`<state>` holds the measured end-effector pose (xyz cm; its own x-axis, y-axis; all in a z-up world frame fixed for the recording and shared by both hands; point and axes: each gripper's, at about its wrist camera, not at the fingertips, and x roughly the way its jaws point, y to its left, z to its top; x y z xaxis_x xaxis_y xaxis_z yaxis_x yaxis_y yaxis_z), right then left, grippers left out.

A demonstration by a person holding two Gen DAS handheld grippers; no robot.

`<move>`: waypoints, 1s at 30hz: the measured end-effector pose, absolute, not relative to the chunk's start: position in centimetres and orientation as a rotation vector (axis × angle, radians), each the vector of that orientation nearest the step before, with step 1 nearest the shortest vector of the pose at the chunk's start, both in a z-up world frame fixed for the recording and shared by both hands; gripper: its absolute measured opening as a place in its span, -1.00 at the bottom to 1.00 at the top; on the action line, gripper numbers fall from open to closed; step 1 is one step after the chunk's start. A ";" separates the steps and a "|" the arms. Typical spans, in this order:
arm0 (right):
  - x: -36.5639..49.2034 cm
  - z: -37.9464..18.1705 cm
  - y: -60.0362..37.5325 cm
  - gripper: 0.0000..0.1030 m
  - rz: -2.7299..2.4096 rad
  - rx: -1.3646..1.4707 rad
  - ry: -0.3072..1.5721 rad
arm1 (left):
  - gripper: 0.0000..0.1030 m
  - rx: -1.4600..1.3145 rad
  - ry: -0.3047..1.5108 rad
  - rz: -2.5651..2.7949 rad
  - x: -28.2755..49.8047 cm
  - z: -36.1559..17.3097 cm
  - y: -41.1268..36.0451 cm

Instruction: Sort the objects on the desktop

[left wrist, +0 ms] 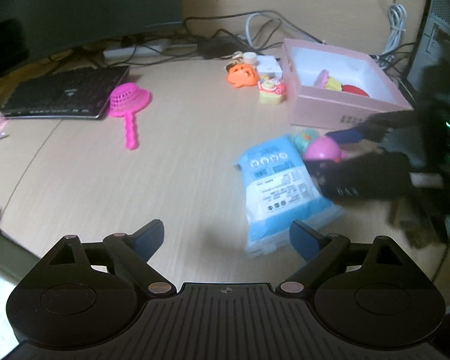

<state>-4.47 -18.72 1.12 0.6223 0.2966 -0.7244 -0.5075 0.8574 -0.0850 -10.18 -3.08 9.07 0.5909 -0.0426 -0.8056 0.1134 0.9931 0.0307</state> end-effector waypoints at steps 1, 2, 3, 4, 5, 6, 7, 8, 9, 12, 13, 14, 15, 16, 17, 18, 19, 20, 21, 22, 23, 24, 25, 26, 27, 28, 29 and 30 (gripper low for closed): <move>-4.4 1.2 -18.9 -0.04 0.476 -0.281 0.769 | 0.84 0.087 0.931 -0.098 -10.3 9.1 -3.3; -4.6 1.4 -19.0 -0.04 0.481 -0.271 0.767 | 0.85 0.089 0.928 -0.107 -10.1 9.0 -3.5; -4.9 1.6 -19.3 -0.05 0.479 -0.263 0.766 | 0.85 0.086 0.931 -0.123 -9.7 8.8 -3.7; -5.3 1.7 -19.6 -0.05 0.471 -0.257 0.766 | 0.85 0.080 0.938 -0.139 -9.2 8.4 -4.1; -5.8 1.9 -20.0 -0.05 0.460 -0.250 0.771 | 0.85 0.072 0.945 -0.159 -8.3 8.0 -4.6; -6.2 2.1 -20.3 -0.05 0.453 -0.250 0.775 | 0.85 0.065 0.950 -0.175 -7.7 7.6 -5.0; -6.8 2.4 -20.6 -0.05 0.440 -0.256 0.779 | 0.85 0.057 0.958 -0.189 -7.0 7.2 -5.5; -7.5 2.7 -21.1 -0.05 0.418 -0.262 0.785 | 0.85 0.044 0.971 -0.193 -6.1 6.9 -6.0; -8.0 3.0 -21.6 -0.05 0.403 -0.256 0.793 | 0.85 0.028 0.984 -0.200 -5.3 6.6 -6.5; -9.4 3.8 -23.5 -0.05 0.361 -0.228 0.818 | 0.85 0.000 0.999 -0.230 -3.5 6.1 -7.7; -9.8 3.9 -24.0 -0.05 0.342 -0.223 0.823 | 0.84 0.008 1.003 -0.233 -3.0 5.9 -8.1; -10.1 4.1 -24.5 -0.05 0.317 -0.212 0.832 | 0.81 0.028 1.012 -0.232 -2.5 5.6 -8.5; -10.2 4.3 -25.0 -0.05 0.299 -0.197 0.841 | 0.72 0.056 1.020 -0.229 -2.3 5.4 -8.8; -10.4 4.5 -25.5 -0.05 0.292 -0.179 0.843 | 0.58 0.084 1.028 -0.230 -2.1 5.2 -9.1; -10.5 4.9 -25.8 -0.05 0.278 -0.156 0.845 | 0.48 0.101 1.031 -0.237 -2.1 5.0 -9.1; -10.7 5.3 -26.3 -0.05 0.268 -0.142 0.841 | 0.25 0.115 1.036 -0.246 -1.9 4.8 -9.1; -10.8 5.8 -26.6 -0.05 0.257 -0.132 0.833 | 0.15 0.120 1.042 -0.256 -1.9 4.7 -8.9; -11.0 6.5 -27.0 -0.05 0.240 -0.121 0.819 | 0.13 0.125 1.040 -0.269 -1.9 4.7 -8.8; -11.1 7.2 -27.3 -0.05 0.226 -0.111 0.806 | 0.10 0.134 1.035 -0.288 -1.8 4.9 -8.6; -11.3 7.9 -27.7 -0.05 0.210 -0.100 0.791 | 0.09 0.147 1.019 -0.311 -1.8 5.2 -8.6; -11.3 9.0 -28.1 -0.05 0.186 -0.088 0.769 | 0.09 0.161 0.996 -0.330 -1.8 5.8 -8.6; -11.4 9.9 -28.4 -0.05 0.162 -0.079 0.747 | 0.09 0.177 0.970 -0.351 -1.9 6.5 -8.6; -11.6 10.8 -28.8 -0.05 0.139 -0.069 0.725 | 0.09 0.189 0.935 -0.377 -1.8 7.5 -8.7; -11.8 12.0 -29.2 -0.05 0.114 -0.053 0.697 | 0.09 0.189 0.908 -0.397 -1.5 8.4 -8.8; -12.1 12.8 -29.5 -0.06 0.096 -0.041 0.676 | 0.09 0.185 0.867 -0.426 -1.0 9.6 -9.0; -12.3 13.6 -29.8 -0.06 0.074 -0.028 0.655 | 0.09 0.185 0.825 -0.451 -0.3 10.8 -9.4; -12.4 14.3 -30.0 -0.06 0.051 -0.019 0.638 | 0.09 0.187 0.786 -0.475 0.2 11.6 -9.8; -12.4 14.8 -30.1 -0.06 0.027 -0.011 0.623 | 0.09 0.193 0.745 -0.504 0.9 12.6 -10.5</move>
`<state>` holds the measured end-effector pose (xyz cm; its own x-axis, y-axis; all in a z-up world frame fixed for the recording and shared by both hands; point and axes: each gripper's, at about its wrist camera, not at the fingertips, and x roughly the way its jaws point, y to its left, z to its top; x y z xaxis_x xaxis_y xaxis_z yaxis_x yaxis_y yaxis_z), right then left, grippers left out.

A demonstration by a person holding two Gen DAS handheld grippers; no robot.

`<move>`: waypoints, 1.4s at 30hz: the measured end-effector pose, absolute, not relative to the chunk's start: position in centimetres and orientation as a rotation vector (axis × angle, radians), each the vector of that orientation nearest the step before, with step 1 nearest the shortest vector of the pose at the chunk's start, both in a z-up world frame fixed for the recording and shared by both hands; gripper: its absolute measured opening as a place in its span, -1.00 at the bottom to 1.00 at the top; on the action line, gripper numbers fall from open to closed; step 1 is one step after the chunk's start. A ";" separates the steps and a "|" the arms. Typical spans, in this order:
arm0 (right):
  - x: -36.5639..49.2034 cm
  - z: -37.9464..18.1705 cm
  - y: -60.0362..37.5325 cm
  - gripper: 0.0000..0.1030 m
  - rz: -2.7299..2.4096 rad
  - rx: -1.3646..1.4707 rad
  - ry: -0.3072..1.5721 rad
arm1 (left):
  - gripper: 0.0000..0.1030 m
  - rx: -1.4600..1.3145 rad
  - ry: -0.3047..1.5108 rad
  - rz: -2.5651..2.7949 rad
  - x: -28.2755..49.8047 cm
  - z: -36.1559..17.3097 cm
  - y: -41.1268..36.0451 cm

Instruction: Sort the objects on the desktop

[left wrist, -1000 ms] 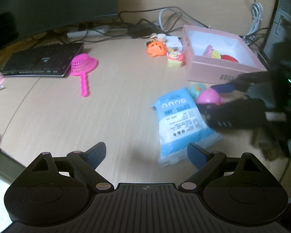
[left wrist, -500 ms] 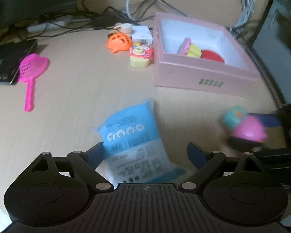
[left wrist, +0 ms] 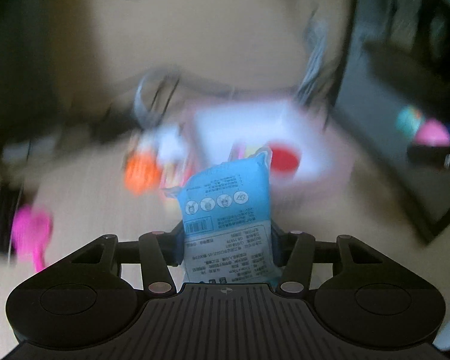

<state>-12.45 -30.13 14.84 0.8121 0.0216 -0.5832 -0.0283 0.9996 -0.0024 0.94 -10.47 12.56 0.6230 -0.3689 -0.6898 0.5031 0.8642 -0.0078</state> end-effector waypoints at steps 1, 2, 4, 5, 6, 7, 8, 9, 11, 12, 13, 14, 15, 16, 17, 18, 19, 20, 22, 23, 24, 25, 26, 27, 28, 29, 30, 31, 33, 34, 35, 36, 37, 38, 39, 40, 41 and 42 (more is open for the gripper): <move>-12.5 15.2 -30.2 -0.06 0.007 -0.006 0.612 | 0.09 0.208 0.709 -0.540 1.8 13.3 -11.3; -12.5 15.4 -30.2 -0.06 -0.013 -0.002 0.605 | 0.09 0.235 0.676 -0.578 2.6 13.8 -12.3; -12.6 15.5 -30.3 -0.06 -0.050 0.008 0.604 | 0.09 0.311 0.619 -0.643 4.1 14.2 -14.7; -12.7 15.4 -30.3 -0.06 -0.070 0.011 0.607 | 0.09 0.362 0.593 -0.675 5.0 14.2 -16.0; -12.7 15.3 -30.2 -0.06 -0.083 0.010 0.610 | 0.10 0.402 0.580 -0.691 5.7 14.1 -17.2; -12.8 15.1 -30.0 -0.06 -0.096 0.010 0.611 | 0.11 0.449 0.563 -0.697 6.5 14.0 -18.7; -12.8 15.0 -29.9 -0.06 -0.109 0.015 0.613 | 0.13 0.489 0.541 -0.698 7.1 13.7 -20.1; -12.8 14.8 -29.9 -0.06 -0.119 0.021 0.616 | 0.18 0.532 0.508 -0.701 7.6 13.3 -21.4; -12.9 14.5 -30.2 -0.06 -0.147 0.034 0.628 | 0.29 0.605 0.450 -0.682 8.8 12.3 -23.9; -12.8 14.3 -30.2 -0.06 -0.160 0.038 0.635 | 0.35 0.618 0.448 -0.669 9.5 11.8 -24.8; -12.8 14.1 -30.3 -0.06 -0.169 0.039 0.640 | 0.38 0.604 0.463 -0.667 10.1 11.5 -25.1; -12.7 13.9 -30.3 -0.06 -0.176 0.037 0.644 | 0.41 0.582 0.486 -0.670 10.4 11.4 -25.0; -12.6 13.8 -30.4 -0.06 -0.182 0.035 0.648 | 0.50 0.554 0.512 -0.676 10.7 11.3 -24.7; -12.4 13.7 -30.6 -0.06 -0.184 0.037 0.652 | 0.63 0.529 0.528 -0.682 10.4 11.4 -24.1; -12.0 13.5 -30.8 -0.06 -0.184 0.043 0.659 | 0.68 0.509 0.535 -0.691 9.9 11.4 -23.4; -11.5 13.3 -31.0 -0.06 -0.182 0.048 0.665 | 0.73 0.491 0.544 -0.699 9.2 11.4 -22.5; -11.0 13.1 -31.1 -0.06 -0.179 0.053 0.671 | 0.77 0.471 0.557 -0.703 8.7 11.3 -21.6; -10.4 12.9 -31.2 -0.06 -0.171 0.059 0.679 | 0.80 0.444 0.577 -0.705 8.2 11.5 -20.6; -8.8 12.6 -31.2 -0.05 -0.143 0.076 0.691 | 0.84 0.377 0.632 -0.704 7.0 11.3 -18.5; -8.1 12.5 -31.1 -0.05 -0.128 0.082 0.695 | 0.84 0.343 0.662 -0.697 6.4 11.1 -17.5; -7.2 12.3 -31.0 -0.05 -0.110 0.089 0.701 | 0.85 0.308 0.696 -0.684 5.8 10.9 -16.5; -6.3 12.2 -30.8 -0.05 -0.095 0.095 0.705 | 0.86 0.268 0.735 -0.666 5.3 10.5 -15.3; -5.3 12.0 -30.5 -0.05 -0.080 0.098 0.711 | 0.86 0.231 0.771 -0.646 4.8 10.3 -14.2; -4.4 11.7 -30.3 -0.05 -0.069 0.094 0.715 | 0.87 0.195 0.806 -0.621 4.4 9.9 -13.2; -3.7 11.4 -29.9 -0.05 -0.062 0.084 0.717 | 0.87 0.158 0.841 -0.588 4.0 9.4 -12.1; -2.8 10.8 -29.6 -0.05 -0.059 0.071 0.720 | 0.88 0.136 0.860 -0.562 3.5 9.2 -10.8; -2.1 10.4 -29.4 -0.05 -0.058 0.064 0.724 | 0.88 0.118 0.875 -0.531 3.1 8.8 -9.8; -1.4 9.8 -29.4 -0.05 -0.055 0.064 0.729 | 0.89 0.101 0.892 -0.494 2.7 8.3 -8.7; -0.4 8.7 -29.1 -0.04 -0.054 0.066 0.744 | 0.89 0.072 0.921 -0.431 2.3 7.6 -6.8; 0.1 8.2 -29.0 -0.04 -0.057 0.058 0.758 | 0.89 0.057 0.938 -0.394 2.2 7.2 -5.8; 0.2 7.8 -28.8 -0.03 -0.059 0.045 0.768 | 0.89 0.044 0.950 -0.359 1.9 6.9 -5.0; 0.2 7.6 -28.5 -0.02 -0.055 0.034 0.770 | 0.89 0.029 0.960 -0.325 1.7 6.6 -4.1; 0.0 7.5 -28.1 0.00 -0.048 0.024 0.770 | 0.90 0.009 0.968 -0.291 1.5 6.3 -3.2; -0.4 7.4 -27.8 0.04 -0.038 0.015 0.769 | 0.91 -0.013 0.977 -0.262 1.4 6.0 -2.5; -0.7 7.4 -27.6 0.05 -0.031 0.008 0.767 | 0.93 -0.039 0.988 -0.229 1.2 5.7 -1.8; -1.0 7.3 -27.4 0.07 -0.027 0.000 0.767 | 0.93 -0.060 0.999 -0.206 1.2 5.4 -1.1; -1.4 7.3 -27.2 0.09 -0.028 -0.007 0.768 | 0.93 -0.079 1.011 -0.188 1.0 5.2 -0.7; -1.7 7.3 -27.1 0.12 -0.030 -0.010 0.766 | 0.93 -0.096 1.023 -0.177 1.0 4.9 -0.5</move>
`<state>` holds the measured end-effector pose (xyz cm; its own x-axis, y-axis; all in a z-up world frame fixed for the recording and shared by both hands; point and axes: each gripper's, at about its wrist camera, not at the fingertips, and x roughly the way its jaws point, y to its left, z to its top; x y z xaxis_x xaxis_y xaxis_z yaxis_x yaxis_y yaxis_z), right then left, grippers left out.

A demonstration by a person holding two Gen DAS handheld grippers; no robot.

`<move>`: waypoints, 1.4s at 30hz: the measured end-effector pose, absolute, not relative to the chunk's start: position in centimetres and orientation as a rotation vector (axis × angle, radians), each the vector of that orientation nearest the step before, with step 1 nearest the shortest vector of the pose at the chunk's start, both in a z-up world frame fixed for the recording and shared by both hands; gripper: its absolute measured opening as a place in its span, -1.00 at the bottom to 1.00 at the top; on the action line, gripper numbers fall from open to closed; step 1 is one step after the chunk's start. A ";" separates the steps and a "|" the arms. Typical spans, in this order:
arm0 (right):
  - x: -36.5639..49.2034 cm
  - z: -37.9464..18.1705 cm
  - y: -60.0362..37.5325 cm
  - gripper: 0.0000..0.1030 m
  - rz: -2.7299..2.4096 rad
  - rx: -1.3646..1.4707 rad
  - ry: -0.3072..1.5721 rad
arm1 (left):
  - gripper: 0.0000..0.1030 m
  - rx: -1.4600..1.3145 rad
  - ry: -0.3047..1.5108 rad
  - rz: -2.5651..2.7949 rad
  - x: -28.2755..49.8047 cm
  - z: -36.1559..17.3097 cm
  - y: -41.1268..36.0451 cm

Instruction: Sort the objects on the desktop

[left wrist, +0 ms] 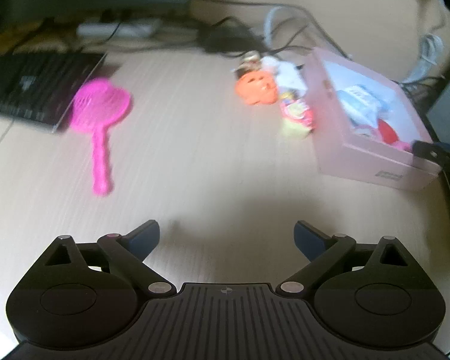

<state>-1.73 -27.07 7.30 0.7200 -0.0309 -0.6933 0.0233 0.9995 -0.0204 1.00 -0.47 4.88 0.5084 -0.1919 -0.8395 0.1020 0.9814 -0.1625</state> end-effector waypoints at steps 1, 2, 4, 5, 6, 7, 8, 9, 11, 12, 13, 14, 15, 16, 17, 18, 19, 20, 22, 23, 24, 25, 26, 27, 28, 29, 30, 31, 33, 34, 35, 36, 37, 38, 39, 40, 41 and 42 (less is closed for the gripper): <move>-2.0 7.3 -27.0 0.16 -0.032 -0.010 0.767 | 0.93 -0.109 1.031 -0.174 0.9 4.7 -0.3; -2.3 7.4 -27.1 0.17 -0.035 -0.005 0.766 | 0.93 -0.112 1.034 -0.173 0.8 4.6 -0.3; -2.9 7.7 -27.1 0.18 -0.032 0.003 0.762 | 0.93 -0.098 1.028 -0.174 0.6 4.6 -0.6; -3.1 7.9 -27.0 0.18 -0.029 0.000 0.760 | 0.93 -0.091 1.024 -0.173 0.5 4.6 -0.8; -3.0 8.0 -26.8 0.18 -0.024 -0.007 0.759 | 0.93 -0.089 1.020 -0.174 0.2 4.6 -0.9; -3.0 8.1 -26.5 0.18 -0.019 -0.015 0.760 | 0.93 -0.092 1.017 -0.176 0.0 4.6 -0.9; -2.8 8.1 -26.3 0.18 -0.017 -0.020 0.760 | 0.93 -0.095 1.016 -0.176 -0.1 4.5 -0.9; -2.6 8.2 -26.1 0.18 -0.014 -0.020 0.761 | 0.94 -0.100 1.016 -0.176 -0.3 4.5 -0.8; -1.7 8.6 -25.5 0.06 0.014 -0.006 0.767 | 0.94 -0.104 1.013 -0.171 -0.7 4.5 -0.1; -1.1 8.9 -25.0 0.06 0.035 0.003 0.766 | 0.94 -0.097 1.009 -0.168 -1.0 4.5 0.1; -0.5 9.3 -24.4 0.06 0.059 0.006 0.763 | 0.94 -0.084 0.999 -0.164 -1.2 4.6 0.4; 0.4 9.8 -23.4 0.07 0.089 0.002 0.758 | 0.94 -0.073 0.987 -0.162 -1.5 4.7 0.7; 1.2 10.1 -22.6 0.11 0.115 -0.005 0.755 | 0.94 -0.067 0.974 -0.163 -1.7 4.9 1.2; 2.3 10.3 -21.6 0.36 0.143 -0.015 0.762 | 0.94 -0.071 0.966 -0.164 -1.8 5.1 1.6; 3.7 10.5 -20.5 0.46 0.161 -0.022 0.772 | 0.95 -0.081 0.960 -0.164 -1.9 5.2 2.2; 5.1 10.5 -19.3 0.46 0.172 -0.025 0.775 | 0.95 -0.095 0.956 -0.163 -1.9 5.3 2.8; 6.5 10.5 -18.1 0.46 0.186 -0.033 0.782 | 0.95 -0.108 0.952 -0.161 -2.0 5.3 3.4; 8.3 10.2 -16.8 0.45 0.191 -0.044 0.788 | 0.95 -0.118 0.947 -0.160 -2.1 5.4 3.9; 11.5 9.5 -14.9 0.38 0.174 -0.065 0.807 | 0.95 -0.121 0.932 -0.164 -2.4 5.4 4.7; 12.8 8.9 -14.2 0.37 0.158 -0.074 0.813 | 0.95 -0.115 0.919 -0.178 -2.6 5.4 5.0; 14.3 8.3 -13.6 0.37 0.130 -0.086 0.819 | 0.95 -0.110 0.910 -0.193 -2.7 5.5 5.2; 15.9 7.6 -13.1 0.32 0.102 -0.105 0.832 | 0.95 -0.107 0.901 -0.212 -2.9 5.5 5.4; 17.0 6.9 -12.6 0.17 0.081 -0.120 0.847 | 0.95 -0.108 0.897 -0.224 -3.1 5.4 5.6; 18.0 6.4 -12.5 0.08 0.067 -0.126 0.866 | 0.95 -0.113 0.896 -0.235 -3.2 5.3 5.9; 19.0 5.7 -12.3 -0.04 0.054 -0.125 0.890 | 0.95 -0.118 0.897 -0.242 -3.2 5.2 6.2; 19.6 5.2 -12.3 -0.09 0.044 -0.120 0.905 | 0.95 -0.123 0.899 -0.246 -3.2 5.1 6.5; 20.0 4.9 -12.4 -0.10 0.036 -0.112 0.913 | 0.96 -0.127 0.903 -0.248 -3.2 4.9 6.7; 20.0 4.6 -12.5 -0.19 0.037 -0.103 0.916 | 0.96 -0.132 0.907 -0.250 -3.1 4.7 7.0; 20.1 3.9 -12.2 -0.51 0.050 -0.098 0.948 | 0.96 -0.140 0.914 -0.256 -2.8 4.3 7.5; 19.8 3.8 -12.0 -0.51 0.057 -0.093 0.957 | 0.96 -0.142 0.915 -0.264 -2.6 4.1 7.7; 19.2 3.8 -11.9 -0.51 0.067 -0.080 0.960 | 0.96 -0.143 0.915 -0.272 -2.5 4.0 7.8; 18.4 3.9 -11.6 -0.51 0.091 -0.057 0.970 | 0.96 -0.143 0.915 -0.280 -2.4 3.8 7.7; 17.5 3.9 -11.3 -0.51 0.121 -0.036 0.978 | 0.96 -0.143 0.916 -0.289 -2.2 3.6 7.6; 16.2 4.0 -10.9 -0.51 0.164 -0.019 0.986 | 0.96 -0.143 0.918 -0.295 -2.0 3.5 7.4; 15.1 4.0 -10.5 -0.51 0.198 -0.009 0.999 | 0.96 -0.142 0.921 -0.304 -1.8 3.4 7.3; 13.9 4.0 -10.0 -0.51 0.237 0.006 1.021 | 0.96 -0.139 0.923 -0.315 -1.7 3.3 7.0; 12.7 3.9 -9.7 -0.51 0.292 0.033 1.053 | 0.96 -0.135 0.924 -0.324 -1.7 3.3 6.7; 11.2 4.1 -9.5 -0.50 0.348 0.066 1.072 | 0.96 -0.128 0.925 -0.334 -1.7 3.2 6.3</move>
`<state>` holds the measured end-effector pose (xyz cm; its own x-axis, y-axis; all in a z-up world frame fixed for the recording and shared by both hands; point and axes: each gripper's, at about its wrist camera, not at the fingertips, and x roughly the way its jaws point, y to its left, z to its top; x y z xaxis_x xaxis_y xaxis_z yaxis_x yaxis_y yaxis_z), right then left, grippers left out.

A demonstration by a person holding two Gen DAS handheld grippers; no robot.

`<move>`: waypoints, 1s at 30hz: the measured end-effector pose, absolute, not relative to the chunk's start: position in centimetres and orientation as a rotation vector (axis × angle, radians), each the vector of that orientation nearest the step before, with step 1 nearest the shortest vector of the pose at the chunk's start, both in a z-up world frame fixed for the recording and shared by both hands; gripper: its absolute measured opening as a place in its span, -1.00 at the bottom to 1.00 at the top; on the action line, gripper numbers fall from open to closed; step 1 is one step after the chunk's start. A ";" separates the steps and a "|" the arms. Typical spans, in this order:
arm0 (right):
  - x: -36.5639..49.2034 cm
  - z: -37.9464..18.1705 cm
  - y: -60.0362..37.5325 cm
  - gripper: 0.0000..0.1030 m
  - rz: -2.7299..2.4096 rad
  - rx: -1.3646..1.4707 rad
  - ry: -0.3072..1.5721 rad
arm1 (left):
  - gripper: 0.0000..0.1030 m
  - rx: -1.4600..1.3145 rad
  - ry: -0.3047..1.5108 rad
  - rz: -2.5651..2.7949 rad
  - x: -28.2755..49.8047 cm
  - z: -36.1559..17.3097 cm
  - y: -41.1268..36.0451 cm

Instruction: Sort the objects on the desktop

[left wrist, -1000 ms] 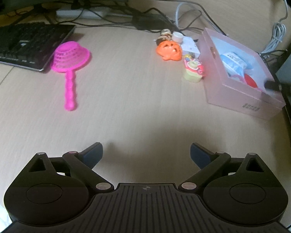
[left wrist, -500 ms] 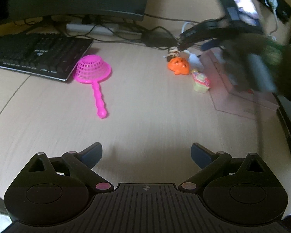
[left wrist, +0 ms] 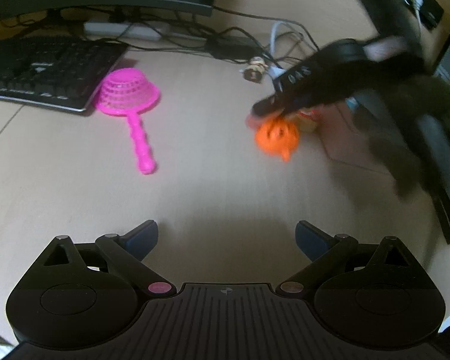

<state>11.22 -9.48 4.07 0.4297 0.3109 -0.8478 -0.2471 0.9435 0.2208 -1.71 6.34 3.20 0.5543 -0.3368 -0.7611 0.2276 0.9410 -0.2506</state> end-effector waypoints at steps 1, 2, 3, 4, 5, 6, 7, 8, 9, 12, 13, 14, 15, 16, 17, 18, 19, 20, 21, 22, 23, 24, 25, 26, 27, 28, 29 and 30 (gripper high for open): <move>9.8 4.3 -9.3 -0.43 0.382 0.079 1.069 | 0.96 -0.122 0.927 -0.341 -1.7 3.1 6.0; 8.3 4.8 -9.1 -0.31 0.407 0.067 1.050 | 0.96 -0.116 0.929 -0.344 -1.7 3.0 5.7; 6.9 5.3 -9.0 -0.28 0.407 0.038 1.021 | 0.96 -0.111 0.932 -0.343 -1.8 2.9 5.4; 5.5 5.6 -9.0 -0.27 0.377 -0.023 0.977 | 0.96 -0.106 0.937 -0.339 -1.9 2.8 5.1; 4.8 5.9 -8.9 -0.27 0.336 -0.091 0.936 | 0.96 -0.103 0.941 -0.330 -2.0 2.8 4.8; 4.1 6.0 -8.6 -0.27 0.279 -0.185 0.880 | 0.96 -0.102 0.945 -0.322 -2.0 2.8 4.6; 3.9 6.0 -8.4 -0.28 0.239 -0.252 0.844 | 0.96 -0.106 0.949 -0.313 -2.2 3.0 4.4; 4.2 5.9 -8.3 -0.28 0.204 -0.297 0.830 | 0.96 -0.113 0.950 -0.309 -2.3 3.1 4.4; 5.2 5.7 -8.4 -0.29 0.172 -0.316 0.835 | 0.96 -0.116 0.952 -0.305 -2.4 3.2 4.2; 9.3 5.5 -8.8 -0.30 0.117 -0.310 0.863 | 0.96 -0.104 0.947 -0.294 -2.5 3.7 3.9; 10.9 5.3 -8.9 -0.30 0.103 -0.308 0.879 | 0.96 -0.103 0.942 -0.292 -2.6 3.9 3.8; 11.8 4.9 -9.0 -0.30 0.094 -0.308 0.892 | 0.96 -0.104 0.935 -0.291 -2.7 4.1 3.8; 12.7 4.4 -9.0 -0.30 0.081 -0.314 0.910 | 0.96 -0.106 0.929 -0.289 -2.8 4.3 3.7; 13.1 3.9 -9.0 -0.30 0.073 -0.319 0.928 | 0.96 -0.111 0.924 -0.285 -3.0 4.4 3.9; 13.5 3.3 -9.1 -0.30 0.068 -0.325 0.947 | 0.96 -0.116 0.924 -0.280 -3.1 4.4 4.0; 13.6 2.9 -9.1 -0.31 0.062 -0.333 0.960 | 0.96 -0.121 0.927 -0.274 -3.1 4.4 4.1; 13.6 2.5 -9.0 -0.31 0.054 -0.339 0.964 | 0.96 -0.126 0.933 -0.268 -3.2 4.2 4.3; 13.0 2.4 -9.0 -0.31 0.054 -0.344 0.955 | 0.96 -0.129 0.938 -0.263 -3.2 4.1 4.5; 12.6 2.5 -9.0 -0.31 0.065 -0.332 0.958 | 0.96 -0.130 0.942 -0.261 -3.1 4.1 4.6; 12.1 2.7 -9.1 -0.31 0.085 -0.310 0.966 | 0.96 -0.129 0.944 -0.262 -3.1 4.0 4.8; 11.3 3.0 -9.2 -0.31 0.108 -0.284 0.976 | 0.96 -0.127 0.945 -0.265 -3.0 4.0 4.9; 10.3 3.3 -9.2 -0.31 0.118 -0.268 0.982 | 0.96 -0.124 0.944 -0.269 -2.9 4.0 4.9; 9.4 3.3 -9.3 -0.31 0.129 -0.253 0.988 | 0.96 -0.121 0.943 -0.275 -2.7 4.0 4.9; 8.1 3.5 -9.5 -0.32 0.146 -0.234 0.992 | 0.96 -0.120 0.941 -0.282 -2.5 4.0 4.8; 6.9 3.7 -9.5 -0.32 0.160 -0.230 0.990 | 0.96 -0.119 0.941 -0.290 -2.3 4.0 4.8; 5.6 3.8 -9.6 -0.33 0.172 -0.227 0.991 | 0.96 -0.117 0.941 -0.302 -2.0 3.9 4.6; 4.1 3.9 -9.9 -0.32 0.178 -0.216 0.997 | 0.96 -0.113 0.943 -0.314 -1.8 3.8 4.4; 2.8 3.9 -10.1 -0.32 0.178 -0.216 0.993 | 0.96 -0.107 0.945 -0.328 -1.5 3.7 4.1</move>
<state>2.79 -10.13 3.91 0.5343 0.0505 -0.8438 -0.2463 0.9642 -0.0983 -1.52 4.13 3.67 0.5407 -0.3222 -0.7771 0.2291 0.9452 -0.2325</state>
